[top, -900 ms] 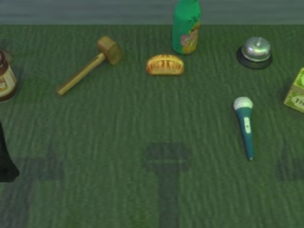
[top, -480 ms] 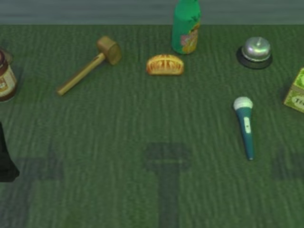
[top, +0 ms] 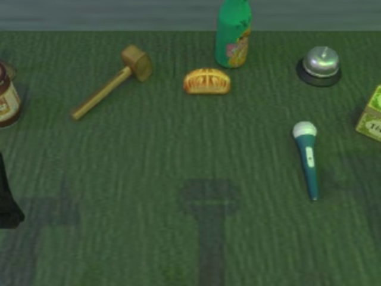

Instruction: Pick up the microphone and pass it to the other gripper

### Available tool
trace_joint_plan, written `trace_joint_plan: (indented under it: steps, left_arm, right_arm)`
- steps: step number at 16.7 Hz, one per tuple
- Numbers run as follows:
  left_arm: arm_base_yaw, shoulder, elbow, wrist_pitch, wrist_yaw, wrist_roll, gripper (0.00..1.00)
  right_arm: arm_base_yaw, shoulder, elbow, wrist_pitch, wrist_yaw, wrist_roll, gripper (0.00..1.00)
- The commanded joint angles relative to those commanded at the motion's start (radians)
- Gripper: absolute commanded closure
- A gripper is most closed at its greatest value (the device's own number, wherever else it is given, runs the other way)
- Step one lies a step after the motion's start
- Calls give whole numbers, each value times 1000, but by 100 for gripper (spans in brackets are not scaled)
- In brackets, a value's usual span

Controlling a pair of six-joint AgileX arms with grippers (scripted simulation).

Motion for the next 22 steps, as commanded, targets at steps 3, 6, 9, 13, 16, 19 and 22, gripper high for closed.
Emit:
trace_joint_plan:
  steps: [3, 6, 9, 13, 16, 19, 22]
  left_arm:
    - [0, 0, 0, 0, 0, 0, 0]
    - [0, 0, 0, 0, 0, 0, 0]
    - [0, 0, 0, 0, 0, 0, 0]
    - [0, 0, 0, 0, 0, 0, 0]
    - [0, 0, 0, 0, 0, 0, 0]
    - [0, 0, 0, 0, 0, 0, 0]
    - [0, 0, 0, 0, 0, 0, 0]
  right_arm:
    - [55, 286, 198, -131, 9, 64, 0]
    - [108, 560, 384, -255, 17, 122, 0]
    - [155, 801, 545, -363, 22, 171, 0]
    - [200, 1026, 693, -463, 27, 215, 0]
    - [215, 1094, 739, -493, 28, 228, 0]
    - [215, 1096, 740, -494, 28, 228, 0]
    - [210, 1095, 736, -489, 28, 227, 0]
